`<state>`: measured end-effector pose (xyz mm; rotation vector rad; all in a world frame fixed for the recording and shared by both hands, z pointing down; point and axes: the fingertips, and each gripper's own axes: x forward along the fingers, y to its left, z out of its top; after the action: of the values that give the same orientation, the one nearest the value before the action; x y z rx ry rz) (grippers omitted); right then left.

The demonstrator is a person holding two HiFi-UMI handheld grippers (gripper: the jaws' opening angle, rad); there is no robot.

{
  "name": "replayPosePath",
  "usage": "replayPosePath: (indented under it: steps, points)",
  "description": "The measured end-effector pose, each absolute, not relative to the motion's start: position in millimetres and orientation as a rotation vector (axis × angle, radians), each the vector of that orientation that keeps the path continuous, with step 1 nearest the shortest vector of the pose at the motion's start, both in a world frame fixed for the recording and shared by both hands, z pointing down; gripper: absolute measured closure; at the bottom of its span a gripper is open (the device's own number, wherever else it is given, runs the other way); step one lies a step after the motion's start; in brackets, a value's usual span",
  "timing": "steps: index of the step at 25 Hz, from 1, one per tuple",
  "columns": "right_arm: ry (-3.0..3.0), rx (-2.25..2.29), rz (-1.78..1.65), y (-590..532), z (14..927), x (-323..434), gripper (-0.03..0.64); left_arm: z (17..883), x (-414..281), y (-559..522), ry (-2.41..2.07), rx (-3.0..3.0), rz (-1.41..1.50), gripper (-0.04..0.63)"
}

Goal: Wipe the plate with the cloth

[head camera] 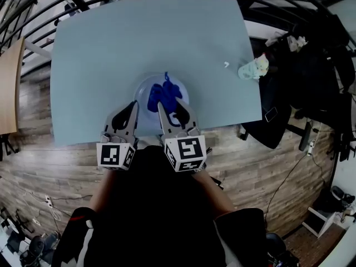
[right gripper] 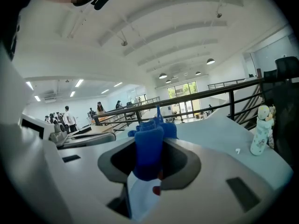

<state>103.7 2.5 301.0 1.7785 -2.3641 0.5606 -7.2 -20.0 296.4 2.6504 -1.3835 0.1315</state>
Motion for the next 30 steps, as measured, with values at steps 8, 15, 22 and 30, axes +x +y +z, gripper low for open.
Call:
replayPosePath:
  steps: [8,15,22,30]
  points:
    - [-2.385,1.802,0.528,20,267,103,0.499,265,-7,-8,-1.388,2.654,0.1,0.595]
    - [-2.401,1.805,0.516,31,259,103,0.499,262,-5,-2,-1.388,2.659,0.109,0.595]
    - [-2.395,1.816,0.499,28,252,108,0.499,255,4,-6,-1.366,2.665,0.104,0.595]
    - [-2.399,1.824,0.482,27,250,107,0.499,255,3,-5,-1.366,2.678,0.114,0.595]
